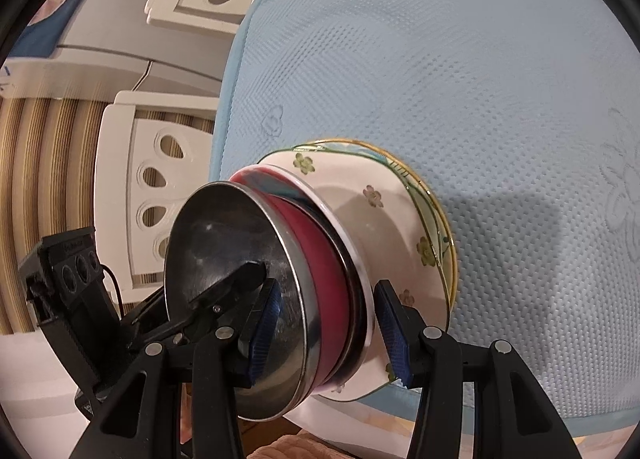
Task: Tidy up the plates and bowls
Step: 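Lower the bowl stack onto the floral hexagonal plates with both grippers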
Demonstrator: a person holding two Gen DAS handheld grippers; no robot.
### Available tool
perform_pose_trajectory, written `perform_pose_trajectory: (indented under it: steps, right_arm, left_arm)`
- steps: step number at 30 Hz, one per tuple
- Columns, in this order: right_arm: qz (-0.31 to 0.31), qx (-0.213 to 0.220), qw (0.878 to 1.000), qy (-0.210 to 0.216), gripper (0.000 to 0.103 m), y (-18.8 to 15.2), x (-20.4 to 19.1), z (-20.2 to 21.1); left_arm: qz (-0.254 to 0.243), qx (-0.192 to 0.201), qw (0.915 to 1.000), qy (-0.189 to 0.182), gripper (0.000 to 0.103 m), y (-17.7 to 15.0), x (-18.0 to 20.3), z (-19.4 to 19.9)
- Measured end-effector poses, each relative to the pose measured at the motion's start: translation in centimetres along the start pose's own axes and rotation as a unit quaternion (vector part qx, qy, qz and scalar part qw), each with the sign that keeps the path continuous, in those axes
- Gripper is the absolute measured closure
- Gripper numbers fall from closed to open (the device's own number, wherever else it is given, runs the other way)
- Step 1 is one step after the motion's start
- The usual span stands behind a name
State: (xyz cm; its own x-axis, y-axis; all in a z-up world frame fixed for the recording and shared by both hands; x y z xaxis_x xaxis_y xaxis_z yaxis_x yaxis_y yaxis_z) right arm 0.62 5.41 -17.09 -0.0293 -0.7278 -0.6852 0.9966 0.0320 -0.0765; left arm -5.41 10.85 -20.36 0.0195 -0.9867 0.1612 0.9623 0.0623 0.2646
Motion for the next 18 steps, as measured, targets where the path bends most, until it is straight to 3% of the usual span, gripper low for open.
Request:
perform_pose_trajectory:
  steps: [7,18]
  right_arm:
    - [-0.015,0.023,1.000,0.004,0.055,0.01,0.55,0.52]
    - [0.005,0.017,1.000,-0.018,0.055,-0.08,0.16,0.18]
  left_arm:
    - [-0.028,0.002,0.9996,-0.004,0.064,0.03,0.10,-0.02]
    - [-0.027,0.007,0.9995,0.015,0.064,0.03,0.63,0.15]
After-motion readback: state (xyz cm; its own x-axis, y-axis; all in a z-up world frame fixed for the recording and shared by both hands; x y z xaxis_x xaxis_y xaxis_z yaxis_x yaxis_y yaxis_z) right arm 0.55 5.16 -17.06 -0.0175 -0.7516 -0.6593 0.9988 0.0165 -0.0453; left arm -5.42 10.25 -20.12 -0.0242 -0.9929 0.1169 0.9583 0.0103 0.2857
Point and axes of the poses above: each gripper's, at about its wrist camera, not at the fingertips, and z roughly against the way its jaws point, x to its right, y to its top, the point moved 9 cm from there along -z, roughly the way its jaws point, and after that the axes turned 15 degrees about y, right-handed, at the moved point
